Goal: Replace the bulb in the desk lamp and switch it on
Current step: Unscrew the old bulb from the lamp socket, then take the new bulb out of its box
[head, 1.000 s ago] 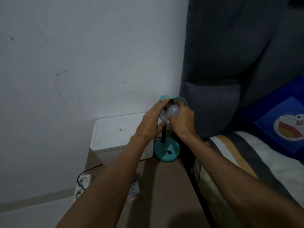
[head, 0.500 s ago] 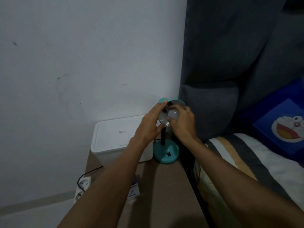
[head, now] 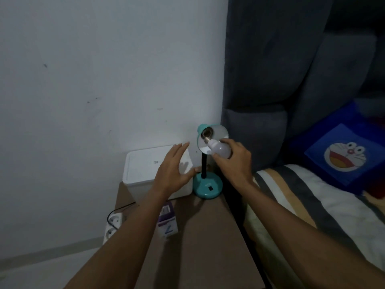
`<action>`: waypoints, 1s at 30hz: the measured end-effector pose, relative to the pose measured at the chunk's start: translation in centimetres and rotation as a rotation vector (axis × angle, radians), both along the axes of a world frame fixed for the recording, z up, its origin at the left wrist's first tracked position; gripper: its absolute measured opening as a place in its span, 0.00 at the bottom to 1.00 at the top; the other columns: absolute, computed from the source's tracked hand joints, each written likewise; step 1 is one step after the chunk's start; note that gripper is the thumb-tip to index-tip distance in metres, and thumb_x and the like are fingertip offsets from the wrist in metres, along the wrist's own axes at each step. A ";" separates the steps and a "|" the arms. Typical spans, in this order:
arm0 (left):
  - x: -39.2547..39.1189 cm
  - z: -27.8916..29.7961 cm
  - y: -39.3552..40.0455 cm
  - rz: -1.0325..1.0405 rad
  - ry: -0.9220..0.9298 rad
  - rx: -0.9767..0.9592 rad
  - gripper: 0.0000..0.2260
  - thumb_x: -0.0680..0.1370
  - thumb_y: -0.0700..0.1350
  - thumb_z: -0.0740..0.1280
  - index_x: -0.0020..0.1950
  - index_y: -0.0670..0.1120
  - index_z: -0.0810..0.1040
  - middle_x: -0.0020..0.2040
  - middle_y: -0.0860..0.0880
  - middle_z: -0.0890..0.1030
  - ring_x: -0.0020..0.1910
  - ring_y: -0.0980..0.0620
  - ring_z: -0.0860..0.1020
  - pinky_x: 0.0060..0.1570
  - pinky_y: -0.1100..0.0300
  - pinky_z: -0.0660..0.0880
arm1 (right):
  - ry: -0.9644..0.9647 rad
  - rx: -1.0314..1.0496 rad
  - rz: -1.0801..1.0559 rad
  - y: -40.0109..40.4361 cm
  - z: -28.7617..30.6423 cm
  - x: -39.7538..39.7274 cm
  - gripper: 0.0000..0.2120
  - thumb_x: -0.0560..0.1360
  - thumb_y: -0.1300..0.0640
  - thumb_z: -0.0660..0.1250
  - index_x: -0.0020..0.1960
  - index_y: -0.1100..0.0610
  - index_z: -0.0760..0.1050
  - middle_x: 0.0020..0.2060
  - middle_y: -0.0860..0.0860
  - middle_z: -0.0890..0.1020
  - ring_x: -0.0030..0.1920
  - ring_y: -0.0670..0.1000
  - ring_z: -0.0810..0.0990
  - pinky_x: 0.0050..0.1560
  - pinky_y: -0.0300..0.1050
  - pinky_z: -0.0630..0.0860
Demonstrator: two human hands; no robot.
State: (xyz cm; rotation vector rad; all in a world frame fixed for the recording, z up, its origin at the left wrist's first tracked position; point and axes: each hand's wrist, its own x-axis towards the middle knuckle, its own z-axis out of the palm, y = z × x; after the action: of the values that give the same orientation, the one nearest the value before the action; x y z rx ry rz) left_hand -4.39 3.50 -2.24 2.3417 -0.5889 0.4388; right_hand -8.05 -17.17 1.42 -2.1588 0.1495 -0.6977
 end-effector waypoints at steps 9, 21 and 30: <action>-9.1 -8.7 6.3 0.208 0.172 -0.165 0.42 0.71 0.60 0.80 0.80 0.48 0.69 0.80 0.43 0.68 0.79 0.44 0.66 0.74 0.49 0.67 | 0.231 -0.026 0.068 5.2 -6.1 -4.4 0.20 0.70 0.52 0.76 0.61 0.52 0.81 0.54 0.54 0.85 0.52 0.57 0.82 0.52 0.49 0.78; -9.9 -14.8 7.4 0.246 0.428 -0.438 0.40 0.74 0.43 0.81 0.81 0.49 0.66 0.72 0.53 0.75 0.69 0.56 0.75 0.59 0.73 0.75 | 0.487 -0.012 0.051 8.5 -15.4 -4.6 0.21 0.76 0.38 0.67 0.59 0.53 0.81 0.53 0.54 0.84 0.55 0.55 0.81 0.53 0.45 0.76; -9.3 -15.5 7.8 0.232 0.413 -0.424 0.40 0.74 0.42 0.80 0.82 0.50 0.65 0.73 0.48 0.76 0.69 0.53 0.76 0.56 0.75 0.75 | 0.483 -0.197 0.129 8.2 -16.3 -3.9 0.18 0.75 0.37 0.66 0.56 0.49 0.80 0.52 0.49 0.82 0.54 0.52 0.80 0.52 0.51 0.79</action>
State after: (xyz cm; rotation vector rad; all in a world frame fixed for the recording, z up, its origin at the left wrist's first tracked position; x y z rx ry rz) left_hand -13.67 11.28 -17.75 2.0087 -0.0206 0.1500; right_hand -11.99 -8.92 -14.84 -2.4687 0.1987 -0.1097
